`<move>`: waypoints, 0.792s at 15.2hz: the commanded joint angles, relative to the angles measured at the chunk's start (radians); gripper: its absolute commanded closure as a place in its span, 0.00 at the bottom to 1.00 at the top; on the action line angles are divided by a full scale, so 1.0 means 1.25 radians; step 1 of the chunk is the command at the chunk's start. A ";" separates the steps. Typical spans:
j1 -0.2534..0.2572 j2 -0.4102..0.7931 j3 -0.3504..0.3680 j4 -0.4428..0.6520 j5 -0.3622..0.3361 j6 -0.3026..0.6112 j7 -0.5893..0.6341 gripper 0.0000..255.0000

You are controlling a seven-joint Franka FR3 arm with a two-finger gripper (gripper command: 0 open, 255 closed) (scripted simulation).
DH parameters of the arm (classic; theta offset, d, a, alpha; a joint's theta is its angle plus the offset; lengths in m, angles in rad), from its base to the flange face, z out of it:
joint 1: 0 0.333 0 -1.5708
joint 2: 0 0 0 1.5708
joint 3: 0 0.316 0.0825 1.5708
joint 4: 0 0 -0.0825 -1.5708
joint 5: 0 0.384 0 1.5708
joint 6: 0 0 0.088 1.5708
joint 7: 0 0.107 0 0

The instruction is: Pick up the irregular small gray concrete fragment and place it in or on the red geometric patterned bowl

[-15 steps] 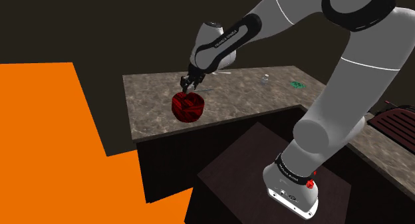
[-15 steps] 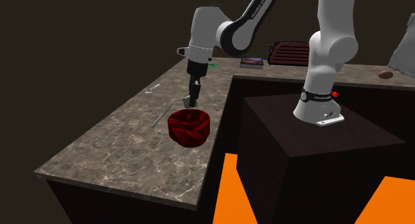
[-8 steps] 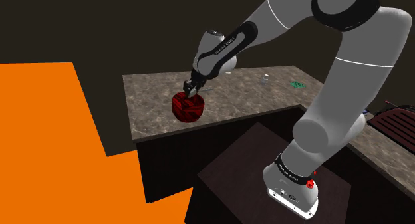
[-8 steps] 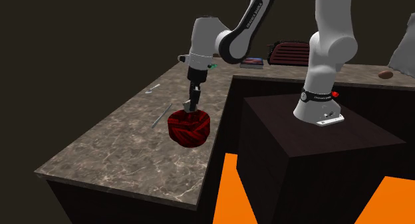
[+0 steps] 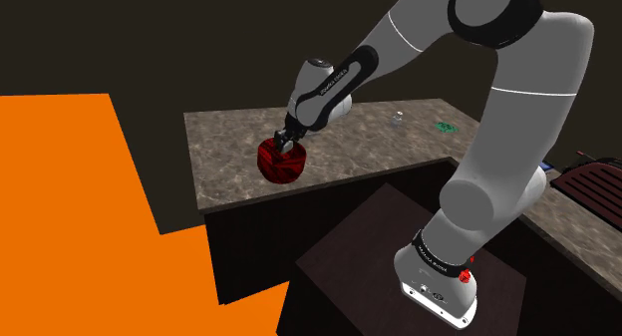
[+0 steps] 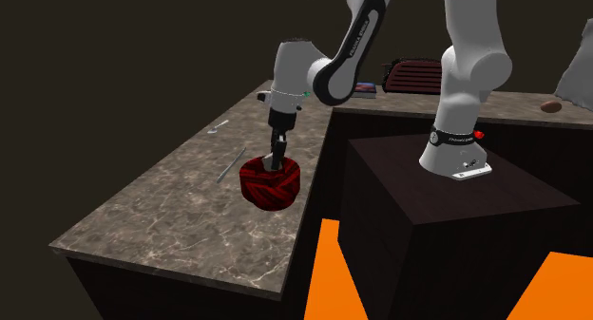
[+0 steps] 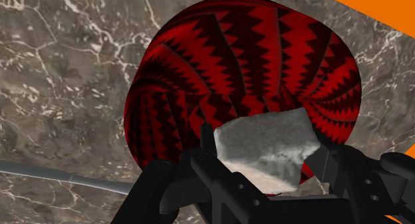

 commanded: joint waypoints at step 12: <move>0.001 0.004 -0.002 0.001 -0.002 0.003 0.001 0.00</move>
